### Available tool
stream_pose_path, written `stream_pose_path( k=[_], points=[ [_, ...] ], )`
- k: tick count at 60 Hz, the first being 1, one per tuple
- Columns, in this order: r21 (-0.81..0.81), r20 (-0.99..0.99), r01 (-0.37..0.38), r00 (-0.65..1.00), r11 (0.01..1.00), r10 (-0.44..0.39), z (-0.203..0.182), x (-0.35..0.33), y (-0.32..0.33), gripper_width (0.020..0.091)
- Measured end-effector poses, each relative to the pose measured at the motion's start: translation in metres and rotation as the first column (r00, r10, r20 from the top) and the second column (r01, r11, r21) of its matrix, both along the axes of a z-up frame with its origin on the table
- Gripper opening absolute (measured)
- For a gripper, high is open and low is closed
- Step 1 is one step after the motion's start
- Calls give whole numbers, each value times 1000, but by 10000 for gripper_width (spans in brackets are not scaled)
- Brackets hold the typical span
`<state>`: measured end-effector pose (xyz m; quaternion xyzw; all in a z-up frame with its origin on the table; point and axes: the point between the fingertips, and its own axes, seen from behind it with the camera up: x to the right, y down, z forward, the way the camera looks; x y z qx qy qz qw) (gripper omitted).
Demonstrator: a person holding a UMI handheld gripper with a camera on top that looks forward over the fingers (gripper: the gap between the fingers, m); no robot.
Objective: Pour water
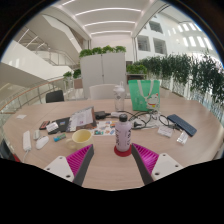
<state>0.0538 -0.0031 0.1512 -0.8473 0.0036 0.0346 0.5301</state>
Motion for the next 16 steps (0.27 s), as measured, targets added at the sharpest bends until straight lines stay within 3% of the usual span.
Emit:
stream_pose_path(
  k=[10,16],
  points=[
    [25,89,65,994,998,-67,44,-27,-76,837],
    [24,82,63,995,998,-64,62,-52,-113,834]
  ],
)
